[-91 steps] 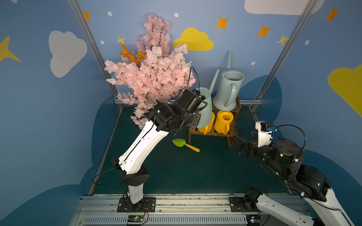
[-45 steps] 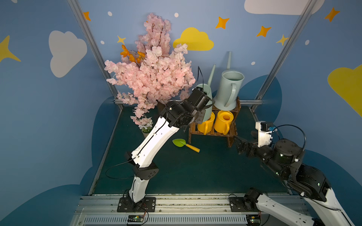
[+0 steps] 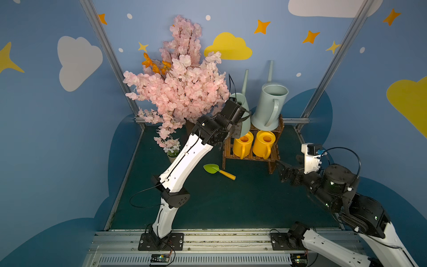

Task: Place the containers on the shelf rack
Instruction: 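Place the container on the shelf.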

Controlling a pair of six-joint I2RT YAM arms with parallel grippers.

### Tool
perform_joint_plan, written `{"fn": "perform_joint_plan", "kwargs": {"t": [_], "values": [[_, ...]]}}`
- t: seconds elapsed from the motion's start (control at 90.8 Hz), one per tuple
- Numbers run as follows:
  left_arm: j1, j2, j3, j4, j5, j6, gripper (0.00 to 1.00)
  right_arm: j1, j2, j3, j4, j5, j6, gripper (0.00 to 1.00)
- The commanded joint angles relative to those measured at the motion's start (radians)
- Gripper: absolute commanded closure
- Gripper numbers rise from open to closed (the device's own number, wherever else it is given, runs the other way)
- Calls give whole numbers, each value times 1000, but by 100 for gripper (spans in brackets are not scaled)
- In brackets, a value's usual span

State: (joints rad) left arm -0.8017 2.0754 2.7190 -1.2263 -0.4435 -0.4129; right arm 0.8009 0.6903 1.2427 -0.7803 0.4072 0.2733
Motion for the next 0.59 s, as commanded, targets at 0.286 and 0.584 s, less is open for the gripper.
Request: {"fn": "perform_joint_plan", "kwargs": {"t": [0.286,0.584], "values": [[14,40,44,181,-11,19,98,-3,8,18,-17,11,3,2],[16,74,45,228,-35,30,98,-3,9,10,-16,13,3,2]]}}
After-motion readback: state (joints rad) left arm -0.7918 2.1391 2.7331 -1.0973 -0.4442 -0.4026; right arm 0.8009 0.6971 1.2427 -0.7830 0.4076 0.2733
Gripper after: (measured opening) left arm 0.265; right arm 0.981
